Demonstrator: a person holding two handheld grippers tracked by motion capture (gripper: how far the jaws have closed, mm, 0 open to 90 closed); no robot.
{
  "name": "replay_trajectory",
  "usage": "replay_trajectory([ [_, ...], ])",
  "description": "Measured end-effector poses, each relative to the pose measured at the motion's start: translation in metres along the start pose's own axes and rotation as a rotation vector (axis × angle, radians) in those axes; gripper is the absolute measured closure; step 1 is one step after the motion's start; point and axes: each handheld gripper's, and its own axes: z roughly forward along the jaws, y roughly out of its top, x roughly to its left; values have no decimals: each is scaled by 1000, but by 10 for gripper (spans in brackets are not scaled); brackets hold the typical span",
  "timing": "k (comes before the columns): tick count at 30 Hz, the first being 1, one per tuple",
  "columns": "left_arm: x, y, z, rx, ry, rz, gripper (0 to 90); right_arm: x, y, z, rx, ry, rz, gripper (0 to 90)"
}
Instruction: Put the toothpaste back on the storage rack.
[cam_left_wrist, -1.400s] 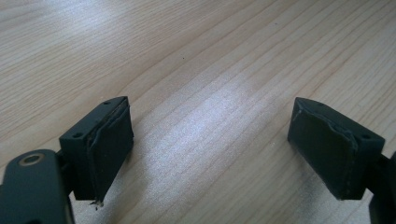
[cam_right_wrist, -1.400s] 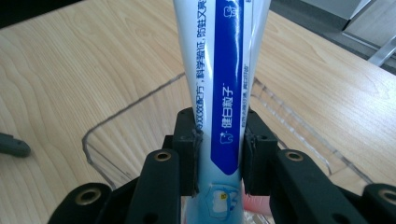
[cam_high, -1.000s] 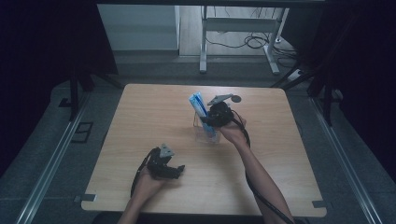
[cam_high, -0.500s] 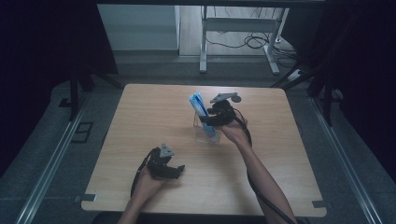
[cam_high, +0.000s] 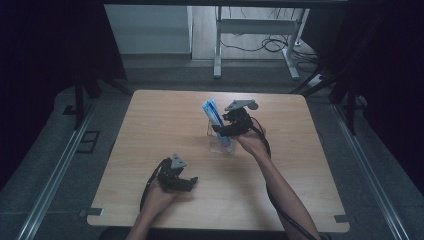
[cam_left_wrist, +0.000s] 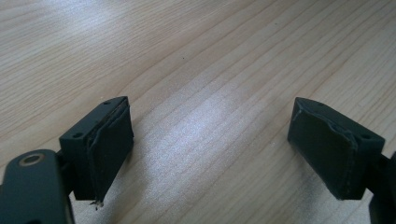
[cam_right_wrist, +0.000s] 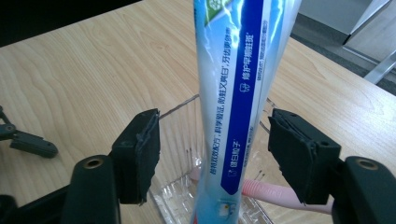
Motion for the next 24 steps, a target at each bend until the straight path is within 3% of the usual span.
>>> replay_trajectory([
  [24, 0, 0, 0, 2, 2, 4, 142, 6, -11, -33, -3, 27, -15, 214],
])
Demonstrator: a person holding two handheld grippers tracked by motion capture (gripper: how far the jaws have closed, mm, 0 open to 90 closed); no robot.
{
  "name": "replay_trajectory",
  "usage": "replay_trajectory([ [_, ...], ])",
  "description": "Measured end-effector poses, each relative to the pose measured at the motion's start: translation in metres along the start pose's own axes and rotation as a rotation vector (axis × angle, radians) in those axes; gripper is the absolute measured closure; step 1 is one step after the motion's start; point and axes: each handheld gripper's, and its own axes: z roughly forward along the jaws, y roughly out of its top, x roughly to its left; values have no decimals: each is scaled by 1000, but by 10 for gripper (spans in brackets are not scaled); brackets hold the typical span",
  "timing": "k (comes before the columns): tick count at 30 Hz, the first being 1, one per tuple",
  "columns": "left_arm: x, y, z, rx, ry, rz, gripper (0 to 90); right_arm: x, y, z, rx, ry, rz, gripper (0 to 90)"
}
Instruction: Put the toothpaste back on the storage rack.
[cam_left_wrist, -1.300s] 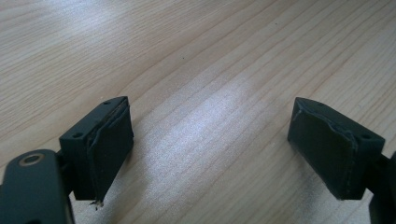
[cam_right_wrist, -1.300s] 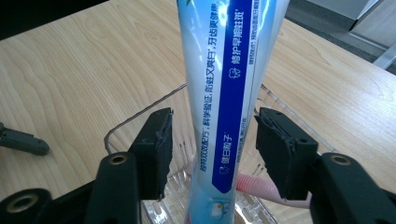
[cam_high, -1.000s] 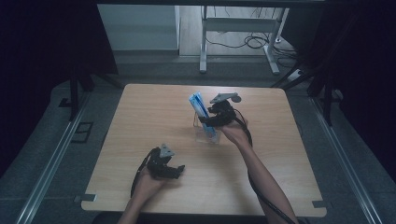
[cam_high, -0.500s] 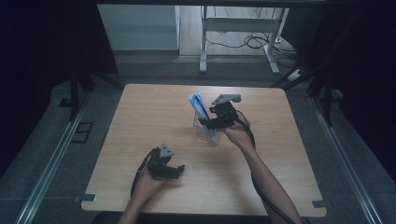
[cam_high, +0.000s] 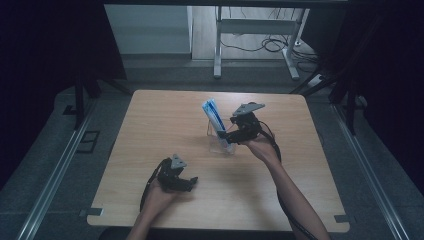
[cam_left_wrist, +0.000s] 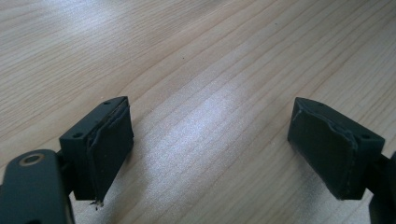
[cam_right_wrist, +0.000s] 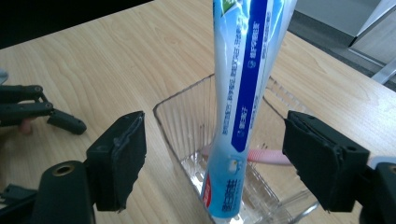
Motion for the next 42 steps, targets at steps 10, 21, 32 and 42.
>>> replay_trajectory([
  [10, 0, 0, 0, -2, -1, -2, 142, 1, -10, -10, 0, 7, 2, 170],
  [21, 0, 0, 0, -3, 0, -2, 142, 2, -23, -22, 14, 10, -6, 139],
  [32, 0, 0, 0, -4, -1, -3, 142, 4, -40, -30, 26, 1, -5, 129],
  [42, 0, 0, 0, -5, -1, -3, 142, 2, -59, -39, 36, -1, 20, 129],
])
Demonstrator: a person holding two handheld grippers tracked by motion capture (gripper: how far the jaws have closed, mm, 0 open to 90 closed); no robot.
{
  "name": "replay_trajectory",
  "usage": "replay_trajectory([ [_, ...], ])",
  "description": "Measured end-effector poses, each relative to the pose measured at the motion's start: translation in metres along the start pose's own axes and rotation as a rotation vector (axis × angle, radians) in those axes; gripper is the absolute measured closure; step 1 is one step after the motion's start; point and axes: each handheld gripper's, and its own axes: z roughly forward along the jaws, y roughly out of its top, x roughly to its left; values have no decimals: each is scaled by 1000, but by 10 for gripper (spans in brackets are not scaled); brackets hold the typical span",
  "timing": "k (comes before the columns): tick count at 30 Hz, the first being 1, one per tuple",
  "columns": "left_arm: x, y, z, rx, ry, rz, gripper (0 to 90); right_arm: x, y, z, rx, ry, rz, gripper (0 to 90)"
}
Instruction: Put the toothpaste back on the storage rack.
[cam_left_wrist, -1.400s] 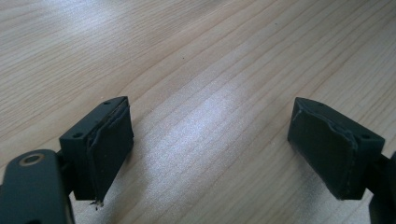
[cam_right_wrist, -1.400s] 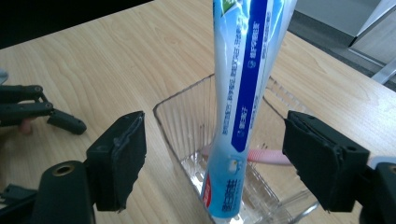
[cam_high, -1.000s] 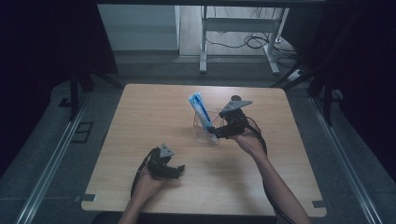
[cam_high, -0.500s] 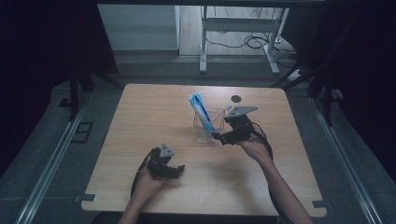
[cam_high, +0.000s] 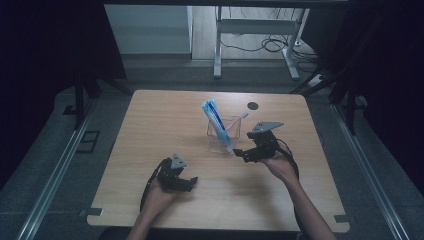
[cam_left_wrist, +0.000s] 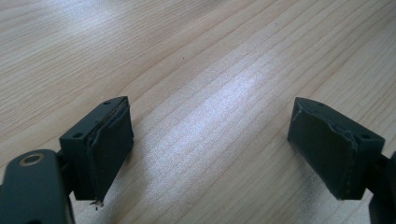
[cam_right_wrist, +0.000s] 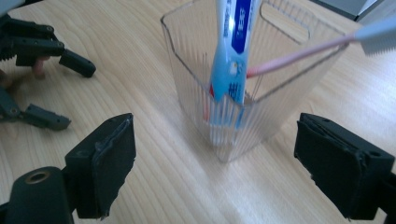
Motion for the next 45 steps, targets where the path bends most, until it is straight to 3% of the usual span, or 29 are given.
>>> replay_trajectory([
  [17, 0, 0, 0, 0, 0, 0, 142, 1, -37, -15, 4, -39, 15, 131],
  [29, 0, 0, 0, 0, 0, -2, 142, 6, -65, -19, 5, -54, 0, 136],
  [45, -1, 0, 0, -2, 0, -7, 142, 8, -110, -17, 52, -53, 45, 137],
])
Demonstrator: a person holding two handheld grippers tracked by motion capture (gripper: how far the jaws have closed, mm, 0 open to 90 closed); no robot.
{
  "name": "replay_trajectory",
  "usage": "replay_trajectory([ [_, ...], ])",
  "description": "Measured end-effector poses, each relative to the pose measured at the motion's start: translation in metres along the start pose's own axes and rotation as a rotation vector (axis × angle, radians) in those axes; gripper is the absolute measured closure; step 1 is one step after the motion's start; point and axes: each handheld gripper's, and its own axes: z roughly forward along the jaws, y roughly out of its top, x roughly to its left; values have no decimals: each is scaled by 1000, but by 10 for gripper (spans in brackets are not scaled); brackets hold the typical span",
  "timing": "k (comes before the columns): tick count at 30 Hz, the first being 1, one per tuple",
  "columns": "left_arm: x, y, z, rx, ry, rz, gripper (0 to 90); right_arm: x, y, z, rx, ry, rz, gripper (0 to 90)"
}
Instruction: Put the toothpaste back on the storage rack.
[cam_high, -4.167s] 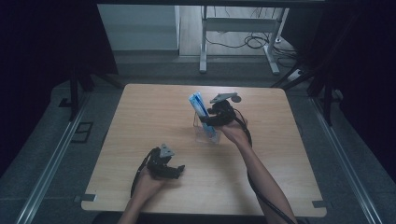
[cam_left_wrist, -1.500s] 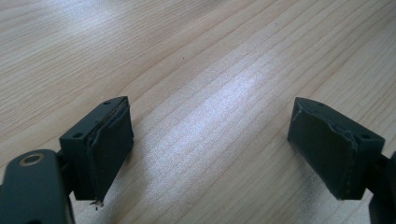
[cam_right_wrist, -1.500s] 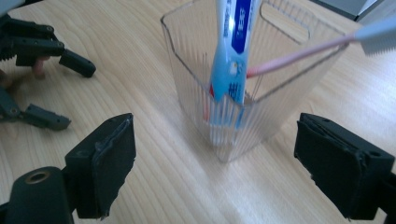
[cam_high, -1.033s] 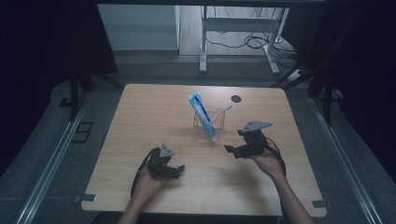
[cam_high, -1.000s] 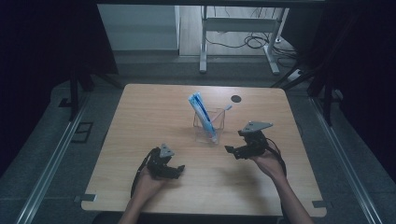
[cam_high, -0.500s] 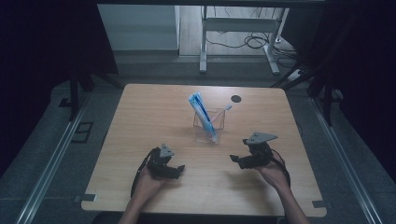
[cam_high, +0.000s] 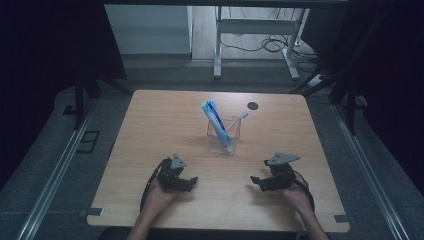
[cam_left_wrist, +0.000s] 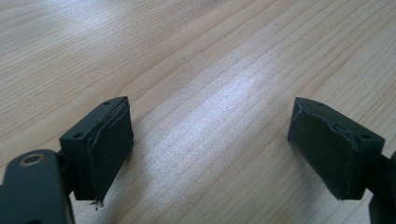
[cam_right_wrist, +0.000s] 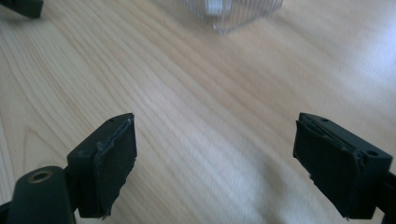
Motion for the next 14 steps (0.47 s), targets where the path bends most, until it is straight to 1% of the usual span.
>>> replay_trajectory([
  [6, 0, 0, 0, -1, 0, 2, 142, -1, -13, 3, 23, -1, 21, 137],
  [8, 0, 0, 0, -1, 0, 2, 142, -1, -16, 4, 35, -6, 19, 137],
  [14, 0, 0, 0, 2, 0, 5, 142, 1, -16, 5, 40, -26, 5, 139],
])
